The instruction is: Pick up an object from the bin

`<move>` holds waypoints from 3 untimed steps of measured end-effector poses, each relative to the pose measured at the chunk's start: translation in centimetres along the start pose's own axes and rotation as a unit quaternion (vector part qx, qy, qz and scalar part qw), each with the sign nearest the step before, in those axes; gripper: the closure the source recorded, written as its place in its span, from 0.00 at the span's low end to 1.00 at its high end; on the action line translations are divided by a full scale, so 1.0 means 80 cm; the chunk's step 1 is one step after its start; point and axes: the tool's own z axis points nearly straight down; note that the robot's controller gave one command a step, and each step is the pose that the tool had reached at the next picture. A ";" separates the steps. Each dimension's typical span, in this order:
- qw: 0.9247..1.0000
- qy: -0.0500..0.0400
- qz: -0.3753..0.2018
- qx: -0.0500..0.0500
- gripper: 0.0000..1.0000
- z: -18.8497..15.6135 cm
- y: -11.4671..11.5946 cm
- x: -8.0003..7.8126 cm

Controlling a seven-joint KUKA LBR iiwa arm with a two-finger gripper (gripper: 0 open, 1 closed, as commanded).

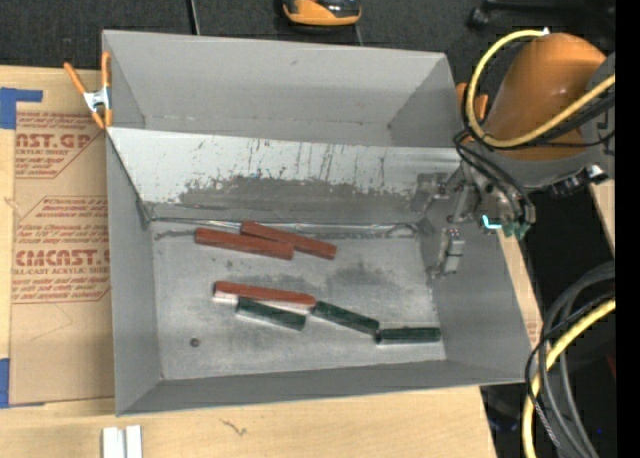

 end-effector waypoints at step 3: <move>1.000 -0.002 -0.026 -0.001 0.00 0.075 0.116 0.049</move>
Offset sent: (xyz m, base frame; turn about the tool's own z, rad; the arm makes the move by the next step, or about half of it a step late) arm -0.0302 0.0897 -0.1297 -0.2240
